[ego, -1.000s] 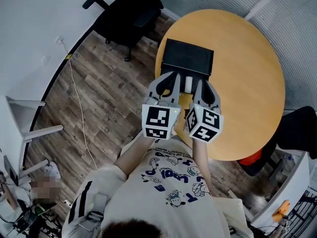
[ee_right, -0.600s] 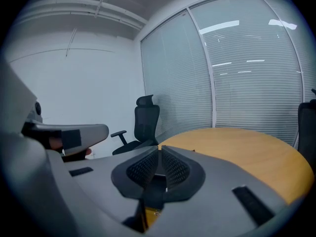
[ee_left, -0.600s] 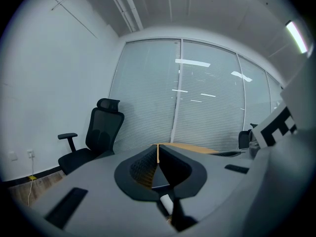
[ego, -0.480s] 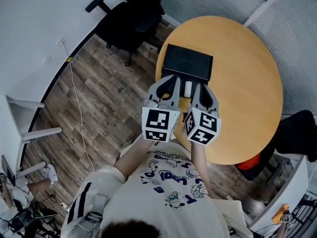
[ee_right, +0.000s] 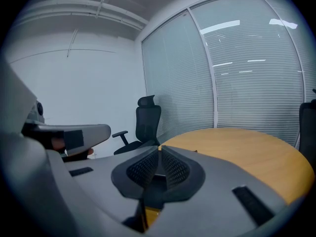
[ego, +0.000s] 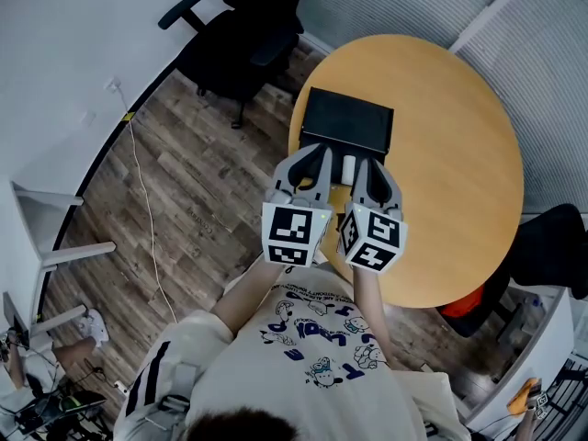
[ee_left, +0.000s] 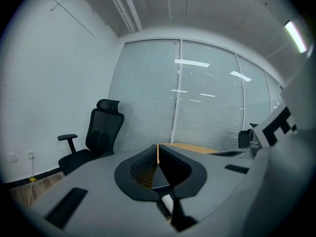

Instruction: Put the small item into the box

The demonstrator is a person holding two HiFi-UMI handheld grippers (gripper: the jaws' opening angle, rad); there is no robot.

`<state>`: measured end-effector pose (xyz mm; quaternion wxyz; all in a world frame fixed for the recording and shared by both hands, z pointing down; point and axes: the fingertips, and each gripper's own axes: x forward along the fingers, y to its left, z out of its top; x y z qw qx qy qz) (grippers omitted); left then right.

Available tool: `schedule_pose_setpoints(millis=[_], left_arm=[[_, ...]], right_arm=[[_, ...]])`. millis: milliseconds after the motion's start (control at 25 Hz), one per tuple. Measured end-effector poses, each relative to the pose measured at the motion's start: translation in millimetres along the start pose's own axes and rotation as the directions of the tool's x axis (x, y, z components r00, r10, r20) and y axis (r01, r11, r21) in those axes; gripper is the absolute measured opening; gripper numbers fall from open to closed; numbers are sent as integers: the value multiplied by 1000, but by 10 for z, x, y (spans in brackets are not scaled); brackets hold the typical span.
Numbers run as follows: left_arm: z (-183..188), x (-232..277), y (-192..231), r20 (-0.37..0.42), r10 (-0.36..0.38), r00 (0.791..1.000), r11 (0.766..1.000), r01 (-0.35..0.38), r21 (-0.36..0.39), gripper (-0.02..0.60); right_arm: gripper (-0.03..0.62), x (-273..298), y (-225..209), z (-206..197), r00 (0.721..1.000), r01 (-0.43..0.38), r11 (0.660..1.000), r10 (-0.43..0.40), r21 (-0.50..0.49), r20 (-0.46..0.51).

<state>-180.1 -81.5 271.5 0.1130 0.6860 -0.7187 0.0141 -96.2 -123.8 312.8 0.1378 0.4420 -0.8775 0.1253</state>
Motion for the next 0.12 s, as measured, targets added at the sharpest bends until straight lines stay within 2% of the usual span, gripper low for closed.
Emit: schedule_pose_setpoints(millis=[120], left_arm=[[0,-8,19,3,2,1000,1000,-2,1,23]], right_arm=[[40,-5,6,-16,1000,1,1000,-1,1,0]])
